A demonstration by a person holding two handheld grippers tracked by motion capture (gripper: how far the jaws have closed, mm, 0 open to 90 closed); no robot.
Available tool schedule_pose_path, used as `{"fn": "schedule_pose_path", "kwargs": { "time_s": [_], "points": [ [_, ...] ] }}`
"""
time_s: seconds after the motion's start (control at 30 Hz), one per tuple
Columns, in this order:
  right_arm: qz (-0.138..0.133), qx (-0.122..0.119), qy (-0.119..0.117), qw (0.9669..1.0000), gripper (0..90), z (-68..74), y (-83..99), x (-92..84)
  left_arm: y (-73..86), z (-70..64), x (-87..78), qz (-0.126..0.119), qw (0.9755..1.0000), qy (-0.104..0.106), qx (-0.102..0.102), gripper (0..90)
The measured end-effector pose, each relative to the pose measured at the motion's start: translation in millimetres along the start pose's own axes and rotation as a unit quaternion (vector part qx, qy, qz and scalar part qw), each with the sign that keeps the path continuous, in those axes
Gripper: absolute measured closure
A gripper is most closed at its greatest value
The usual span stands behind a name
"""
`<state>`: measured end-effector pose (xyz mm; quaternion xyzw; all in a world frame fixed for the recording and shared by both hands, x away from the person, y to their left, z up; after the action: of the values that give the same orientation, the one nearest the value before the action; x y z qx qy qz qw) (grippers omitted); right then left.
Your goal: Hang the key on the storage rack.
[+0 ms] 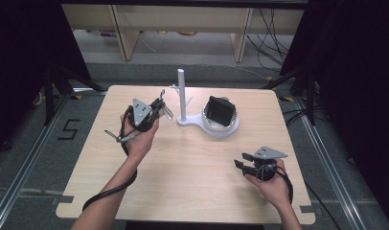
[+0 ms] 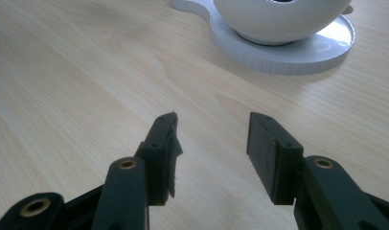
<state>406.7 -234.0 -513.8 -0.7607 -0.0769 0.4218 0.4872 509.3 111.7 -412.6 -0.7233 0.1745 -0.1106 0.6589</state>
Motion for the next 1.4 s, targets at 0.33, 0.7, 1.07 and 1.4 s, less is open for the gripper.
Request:
{"fn": "schedule_pose_path", "kwargs": {
  "time_s": [0.33, 0.7, 1.07, 1.4],
  "points": [
    [-0.001, 0.003, -0.004, 1.0, 54.9, 1.3, 1.4, 2.1, -0.7, -0.2, 12.8, 0.003, 0.9997, -0.02, 0.013, 84.8],
    [0.006, 0.001, -0.013, 0.9999, 54.9, 3.2, 2.4, 3.5, -2.5, -4.5, 20.2, 0.005, 0.9994, -0.024, 0.025, 84.8],
    [0.009, 0.009, -0.017, 0.9998, 55.0, 4.6, 4.8, 5.9, -2.8, -8.6, 23.4, 0.006, 0.9989, -0.031, 0.033, 84.7],
    [0.014, 0.005, -0.02, 0.9997, 55.2, 4.2, 6.6, 7.1, -4.2, -13.5, 25.1, 0.004, 0.9986, -0.031, 0.044, 84.7]
  ]
}}
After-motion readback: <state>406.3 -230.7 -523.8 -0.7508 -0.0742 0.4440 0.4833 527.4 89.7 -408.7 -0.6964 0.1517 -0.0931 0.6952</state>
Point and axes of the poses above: each handheld gripper's, and its own axes: x roughly forward along the jaws, y roughly out of its underside, z roughly to its left, the point moved 5 cm from there along x, roughly forward along the jaws, and after that the axes turned 13 degrees about -x, right-handed, at the moved point
